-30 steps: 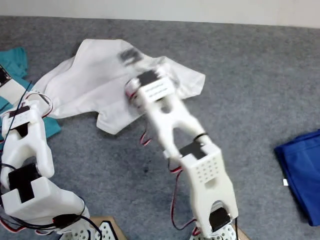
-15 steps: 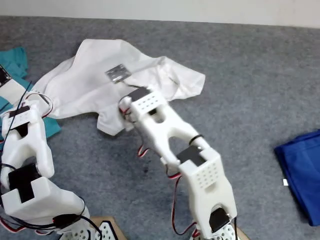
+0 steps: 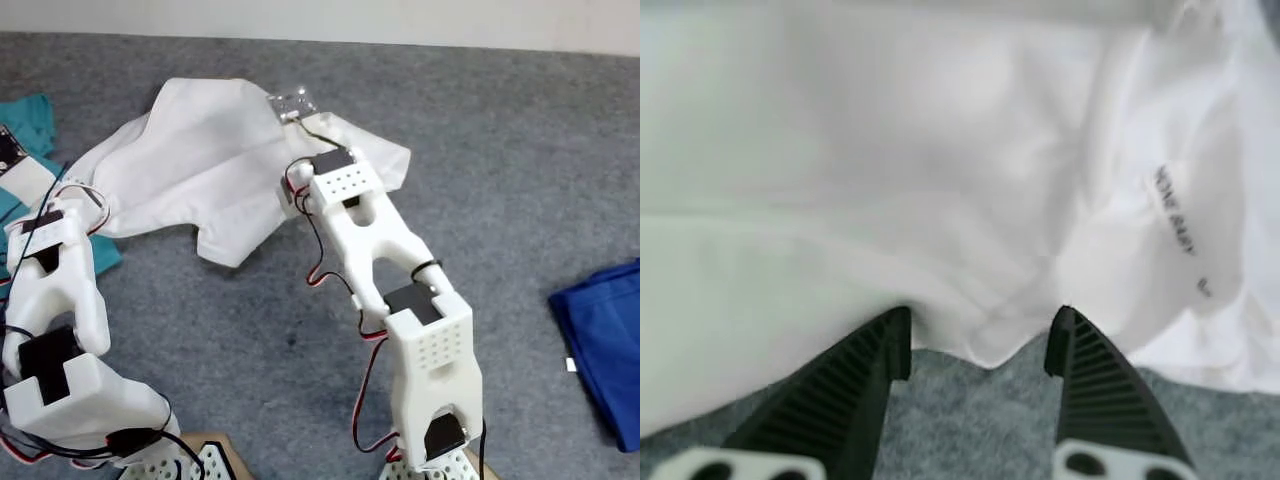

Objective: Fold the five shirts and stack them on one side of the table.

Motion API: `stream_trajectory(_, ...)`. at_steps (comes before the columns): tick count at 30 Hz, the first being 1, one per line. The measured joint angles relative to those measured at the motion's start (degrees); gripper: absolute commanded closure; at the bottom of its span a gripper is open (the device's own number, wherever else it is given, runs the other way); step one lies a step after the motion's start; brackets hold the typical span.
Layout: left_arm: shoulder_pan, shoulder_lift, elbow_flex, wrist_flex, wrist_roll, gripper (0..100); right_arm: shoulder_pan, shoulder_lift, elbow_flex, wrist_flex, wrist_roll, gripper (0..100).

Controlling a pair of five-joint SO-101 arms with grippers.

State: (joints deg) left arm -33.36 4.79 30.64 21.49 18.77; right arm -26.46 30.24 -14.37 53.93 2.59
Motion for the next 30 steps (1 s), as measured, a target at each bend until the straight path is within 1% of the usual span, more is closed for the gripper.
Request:
stream_trajectory(8,0.09,0.0,0.0,0.0,0.0,99,0.0,0.0,1.05,-2.11,0.0,78.3)
stream_trajectory(14,0.09,0.0,0.0,0.0,0.0,99,0.0,0.0,2.02,-2.11,0.0,97.8)
stream_trajectory(30,1.41,0.0,0.0,0.0,0.18,99,-0.09,-1.14,2.02,-1.23,0.0,98.3)
